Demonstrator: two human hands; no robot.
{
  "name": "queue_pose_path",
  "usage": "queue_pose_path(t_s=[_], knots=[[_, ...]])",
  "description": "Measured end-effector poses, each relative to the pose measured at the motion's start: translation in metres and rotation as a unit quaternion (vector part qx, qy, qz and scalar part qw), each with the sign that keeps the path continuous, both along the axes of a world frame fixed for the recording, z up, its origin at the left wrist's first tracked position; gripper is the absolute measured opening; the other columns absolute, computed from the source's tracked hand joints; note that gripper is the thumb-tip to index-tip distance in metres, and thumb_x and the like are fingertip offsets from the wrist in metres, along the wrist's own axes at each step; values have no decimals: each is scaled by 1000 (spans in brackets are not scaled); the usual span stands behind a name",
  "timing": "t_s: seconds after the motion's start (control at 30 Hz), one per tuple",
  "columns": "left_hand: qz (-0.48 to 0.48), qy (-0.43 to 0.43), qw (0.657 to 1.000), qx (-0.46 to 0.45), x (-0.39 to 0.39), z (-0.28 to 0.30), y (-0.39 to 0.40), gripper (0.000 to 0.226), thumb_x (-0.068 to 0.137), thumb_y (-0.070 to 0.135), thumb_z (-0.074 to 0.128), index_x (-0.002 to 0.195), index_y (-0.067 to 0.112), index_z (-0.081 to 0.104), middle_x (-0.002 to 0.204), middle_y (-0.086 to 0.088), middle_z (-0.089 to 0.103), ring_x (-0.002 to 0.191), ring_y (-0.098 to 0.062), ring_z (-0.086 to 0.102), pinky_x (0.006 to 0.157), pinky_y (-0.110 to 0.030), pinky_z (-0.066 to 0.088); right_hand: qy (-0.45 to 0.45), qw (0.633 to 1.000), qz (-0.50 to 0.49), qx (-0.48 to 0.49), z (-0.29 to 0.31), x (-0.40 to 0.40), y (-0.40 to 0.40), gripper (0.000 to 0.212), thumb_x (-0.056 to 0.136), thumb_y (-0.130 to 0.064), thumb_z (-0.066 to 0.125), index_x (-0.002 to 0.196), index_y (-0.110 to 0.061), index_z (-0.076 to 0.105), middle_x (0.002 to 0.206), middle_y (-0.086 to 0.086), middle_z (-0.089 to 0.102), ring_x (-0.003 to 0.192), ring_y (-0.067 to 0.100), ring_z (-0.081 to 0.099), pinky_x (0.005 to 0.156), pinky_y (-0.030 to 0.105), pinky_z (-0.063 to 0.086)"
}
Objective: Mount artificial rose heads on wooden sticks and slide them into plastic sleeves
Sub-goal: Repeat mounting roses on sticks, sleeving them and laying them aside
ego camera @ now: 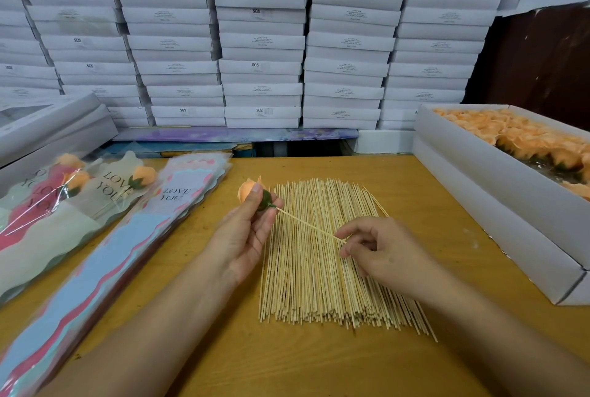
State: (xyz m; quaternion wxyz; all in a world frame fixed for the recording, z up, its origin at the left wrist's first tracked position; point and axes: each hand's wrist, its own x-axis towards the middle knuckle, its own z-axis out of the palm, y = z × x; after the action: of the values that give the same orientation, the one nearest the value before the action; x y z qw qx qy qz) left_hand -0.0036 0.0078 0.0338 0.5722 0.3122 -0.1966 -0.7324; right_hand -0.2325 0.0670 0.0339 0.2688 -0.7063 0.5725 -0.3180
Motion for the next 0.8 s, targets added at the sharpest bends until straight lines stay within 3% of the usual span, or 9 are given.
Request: queue_pose_path(t_s=[0.13, 0.33, 0.43, 0.5, 0.57, 0.8], knots=[[1, -14, 1000, 1, -1, 1, 1, 34, 78, 21, 76, 100, -5, 69, 95, -19, 76, 79, -16, 76, 65, -21, 61, 22, 999, -30, -28, -4, 1, -3, 29, 93, -19, 67, 84, -46, 63, 82, -28, 71, 72, -8, 65, 61, 12, 47], [9, 0, 1000, 11, -2, 0, 3, 45, 79, 18, 75, 116, -6, 64, 103, -21, 75, 83, -18, 77, 64, -22, 62, 38, 998, -23, -46, -4, 6, -2, 27, 97, -17, 60, 90, -43, 63, 81, -20, 73, 45, 0, 53, 43, 13, 38], [11, 4, 1000, 12, -1, 1, 3, 46, 81, 18, 74, 119, -6, 63, 112, -22, 73, 85, -18, 77, 66, -23, 62, 44, 998, -18, -42, -3, 8, 0, 21, 96, -25, 63, 91, -46, 61, 82, -20, 71, 59, -1, 62, 54, 16, 48], [12, -2, 1000, 7, -3, 1, 3, 46, 79, 19, 75, 115, -7, 65, 109, -21, 74, 84, -17, 77, 67, -23, 61, 62, 996, -25, -53, -3, 11, 2, 18, 94, -32, 67, 92, -48, 58, 83, -22, 66, 74, -6, 63, 60, 14, 50], [9, -6, 1000, 4, -6, 1, 3, 45, 76, 20, 76, 112, -6, 67, 100, -20, 76, 82, -17, 76, 67, -23, 61, 81, 993, -42, -72, -3, 15, 2, 18, 92, -35, 69, 92, -47, 56, 82, -23, 61, 76, -5, 61, 58, 12, 48], [5, -7, 1000, 0, -5, -1, 5, 39, 78, 21, 75, 106, -4, 68, 96, -19, 76, 78, -15, 76, 62, -21, 61, 70, 990, -51, -115, -2, 21, 3, 19, 96, -29, 66, 82, -39, 57, 70, -13, 64, 61, 13, 63, 56, 32, 55]])
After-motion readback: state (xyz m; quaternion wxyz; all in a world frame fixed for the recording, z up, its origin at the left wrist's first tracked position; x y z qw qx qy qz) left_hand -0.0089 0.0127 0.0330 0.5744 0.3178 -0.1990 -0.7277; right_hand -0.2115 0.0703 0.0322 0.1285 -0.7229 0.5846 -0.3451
